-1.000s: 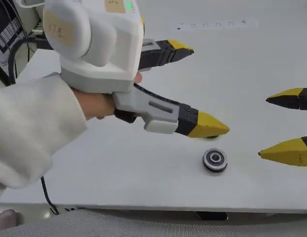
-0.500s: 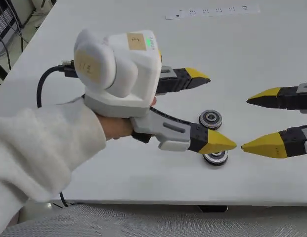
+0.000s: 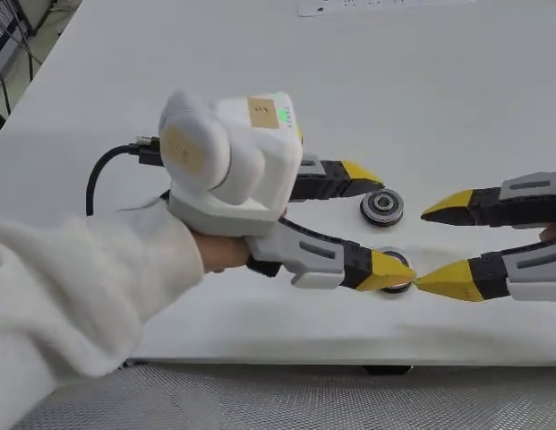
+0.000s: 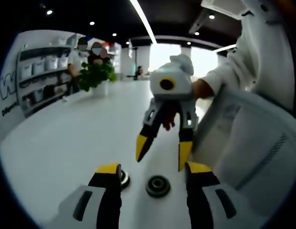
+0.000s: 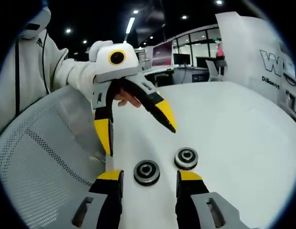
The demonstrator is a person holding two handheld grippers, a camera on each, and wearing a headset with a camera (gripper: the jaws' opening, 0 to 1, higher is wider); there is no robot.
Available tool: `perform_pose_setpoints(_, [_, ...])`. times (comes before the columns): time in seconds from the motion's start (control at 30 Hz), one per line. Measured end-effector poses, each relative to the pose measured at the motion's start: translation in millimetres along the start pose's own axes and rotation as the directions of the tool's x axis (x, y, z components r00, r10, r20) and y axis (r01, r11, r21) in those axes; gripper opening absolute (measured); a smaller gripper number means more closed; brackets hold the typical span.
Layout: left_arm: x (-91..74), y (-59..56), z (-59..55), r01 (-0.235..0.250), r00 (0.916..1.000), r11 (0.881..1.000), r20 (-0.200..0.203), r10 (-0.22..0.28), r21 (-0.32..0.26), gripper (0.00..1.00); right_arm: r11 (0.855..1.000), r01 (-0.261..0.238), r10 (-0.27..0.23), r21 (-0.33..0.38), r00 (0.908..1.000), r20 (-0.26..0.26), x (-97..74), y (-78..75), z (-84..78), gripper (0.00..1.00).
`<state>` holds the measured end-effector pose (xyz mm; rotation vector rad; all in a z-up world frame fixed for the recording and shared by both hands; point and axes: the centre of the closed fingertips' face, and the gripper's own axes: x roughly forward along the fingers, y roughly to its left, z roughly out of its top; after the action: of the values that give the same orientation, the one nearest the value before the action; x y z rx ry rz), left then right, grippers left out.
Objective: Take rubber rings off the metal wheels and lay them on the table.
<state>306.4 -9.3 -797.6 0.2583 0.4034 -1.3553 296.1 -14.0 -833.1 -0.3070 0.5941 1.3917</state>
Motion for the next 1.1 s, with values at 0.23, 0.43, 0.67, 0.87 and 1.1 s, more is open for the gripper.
perform_pose_setpoints(0.23, [6.5,-3.8,-11.1,0.022,0.9995,1.0,-0.023,-0.022,-0.011,0.49,1.0,-0.005,0.005,0.001,0.9999,-0.016,5.1,0.7,-7.2,0.31])
perform_pose_setpoints(0.43, [10.3,-5.5,-17.1,0.038,0.999,0.999,-0.022,-0.038,-0.007,0.42,1.0,-0.011,0.011,0.011,0.9995,-0.028,10.4,1.0,-12.0,0.25])
perform_pose_setpoints(0.67, [16.8,-6.0,-32.4,0.053,0.9969,0.998,-0.056,-0.054,-0.021,0.38,0.999,-0.003,0.006,0.039,0.9981,-0.061,14.5,-0.4,-22.0,0.2])
perform_pose_setpoints(0.87, [21.0,-4.7,-35.9,0.054,0.9967,0.999,-0.06,-0.054,-0.005,0.31,0.999,0.002,0.001,0.049,0.9978,-0.066,15.4,-0.6,-24.4,0.18])
perform_pose_setpoints(1.1, [21.3,-5.2,-39.2,0.047,0.9975,0.999,-0.052,-0.048,-0.028,0.22,0.999,-0.003,0.007,0.054,0.998,-0.063,15.9,1.5,-25.7,0.15])
